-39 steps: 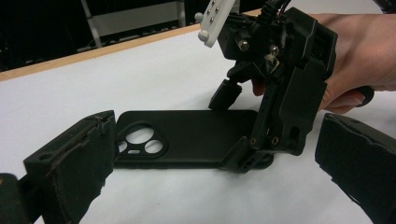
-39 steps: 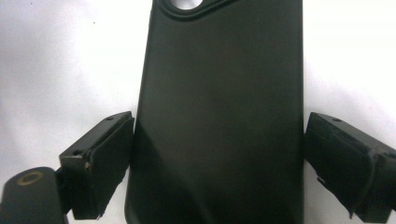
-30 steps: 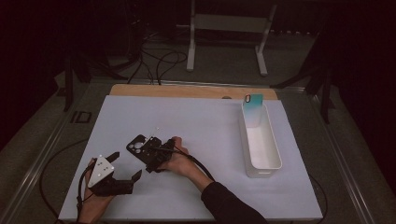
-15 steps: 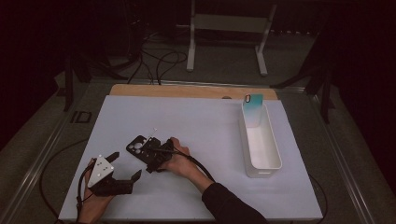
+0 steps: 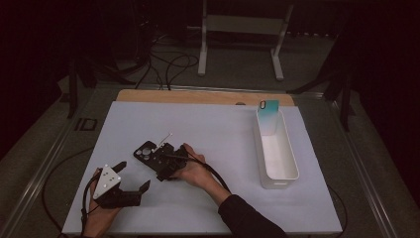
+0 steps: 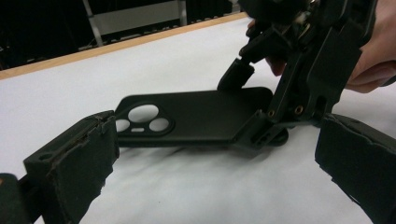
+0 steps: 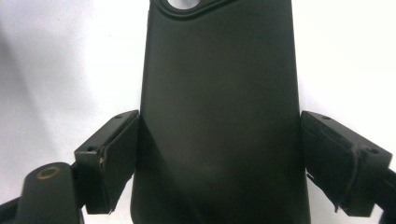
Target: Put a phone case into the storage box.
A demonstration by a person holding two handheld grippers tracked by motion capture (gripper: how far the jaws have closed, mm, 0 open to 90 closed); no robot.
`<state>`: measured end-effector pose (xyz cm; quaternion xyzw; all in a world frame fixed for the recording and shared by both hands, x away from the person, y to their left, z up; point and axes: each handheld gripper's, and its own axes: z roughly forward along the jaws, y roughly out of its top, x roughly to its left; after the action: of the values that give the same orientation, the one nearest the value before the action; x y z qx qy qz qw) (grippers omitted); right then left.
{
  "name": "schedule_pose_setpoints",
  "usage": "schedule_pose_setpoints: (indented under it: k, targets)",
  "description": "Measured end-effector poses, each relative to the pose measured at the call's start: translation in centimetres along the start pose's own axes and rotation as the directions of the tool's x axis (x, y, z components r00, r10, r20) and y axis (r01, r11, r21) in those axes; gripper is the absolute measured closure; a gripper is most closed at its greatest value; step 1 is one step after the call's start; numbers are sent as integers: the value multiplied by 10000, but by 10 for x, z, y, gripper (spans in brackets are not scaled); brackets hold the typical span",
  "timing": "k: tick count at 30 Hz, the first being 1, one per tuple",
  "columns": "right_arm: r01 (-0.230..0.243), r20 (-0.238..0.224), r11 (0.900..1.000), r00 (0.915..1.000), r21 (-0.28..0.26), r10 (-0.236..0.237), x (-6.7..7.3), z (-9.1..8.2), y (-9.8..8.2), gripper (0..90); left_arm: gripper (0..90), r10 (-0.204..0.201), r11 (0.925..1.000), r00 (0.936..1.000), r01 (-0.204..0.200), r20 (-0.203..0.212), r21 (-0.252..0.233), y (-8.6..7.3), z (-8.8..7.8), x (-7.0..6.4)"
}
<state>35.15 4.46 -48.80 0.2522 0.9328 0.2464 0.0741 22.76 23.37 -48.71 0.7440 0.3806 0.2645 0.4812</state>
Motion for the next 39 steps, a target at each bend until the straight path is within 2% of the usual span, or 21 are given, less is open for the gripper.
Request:
schedule_pose_setpoints:
  k: [4,12,21,33,39]
  targets:
    - [-51,20,9999,10000,-148,51,-1,-3,-1,157,1,-40,10000,10000,40,-6,-6,0,0,0]
    - [-181,201,9968,9996,-783,197,-6,-19,-5,156,1,-66,10000,10000,66,-25,32,0,1,0]
    - [-374,434,9884,9981,-1471,442,-13,-36,-13,156,1,-142,9999,9999,142,-44,45,0,1,0]
    - [-530,668,9654,9952,-2552,722,-16,-62,-28,155,1,-132,9999,9999,132,-25,53,1,2,0]
    - [-508,746,9548,9943,-2928,758,-17,-70,-35,155,1,-349,9994,9994,349,19,-84,3,1,1]
